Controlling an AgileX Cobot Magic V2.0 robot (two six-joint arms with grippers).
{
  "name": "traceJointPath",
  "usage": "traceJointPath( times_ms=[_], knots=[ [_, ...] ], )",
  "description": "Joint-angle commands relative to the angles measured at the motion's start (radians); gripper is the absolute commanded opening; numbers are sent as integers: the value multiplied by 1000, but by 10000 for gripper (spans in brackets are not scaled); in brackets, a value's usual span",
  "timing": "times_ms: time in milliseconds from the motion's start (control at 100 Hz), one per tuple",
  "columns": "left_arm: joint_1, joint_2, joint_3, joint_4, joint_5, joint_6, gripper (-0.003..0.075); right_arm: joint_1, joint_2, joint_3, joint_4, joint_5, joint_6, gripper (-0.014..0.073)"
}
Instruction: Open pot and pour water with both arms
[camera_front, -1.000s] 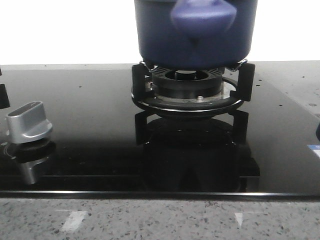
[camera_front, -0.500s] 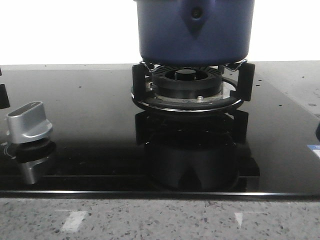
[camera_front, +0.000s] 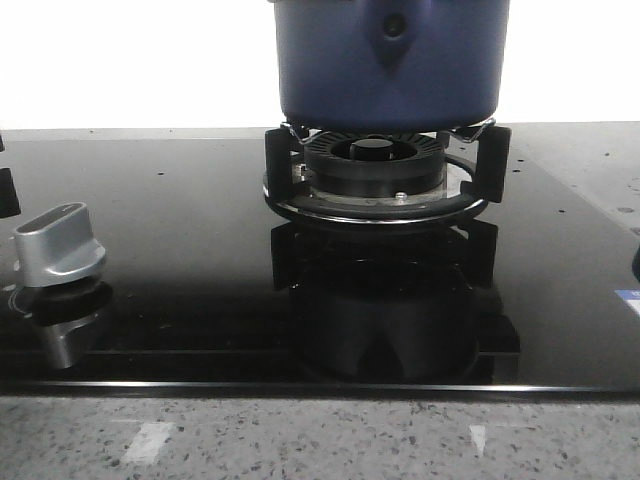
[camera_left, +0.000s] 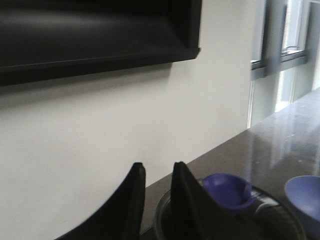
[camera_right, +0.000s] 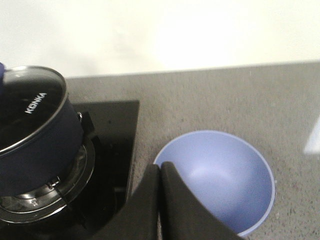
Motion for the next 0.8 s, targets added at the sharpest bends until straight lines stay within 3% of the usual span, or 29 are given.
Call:
traceJointPath(
  times_ms=[0,180,410,570,790],
  knots=[
    [33,-166,79,6,-51,-10,71,3,-89,64,-6,-153,-33,-71],
    [52,-467,313,63,-204,-10,68,3,-293,253,-6,-248,-33,-71],
    [52,-839,551,61,-427,-10,-20,3,-481,384,22,-289,-33,-74],
    [52,-993,660,52,-456,-12,-20,3,-518,402,26,-287,-33,-74],
    [52,-1044,719,35,-458,-12,-20,3,-518,402,26,-288,-33,-74]
  ],
)
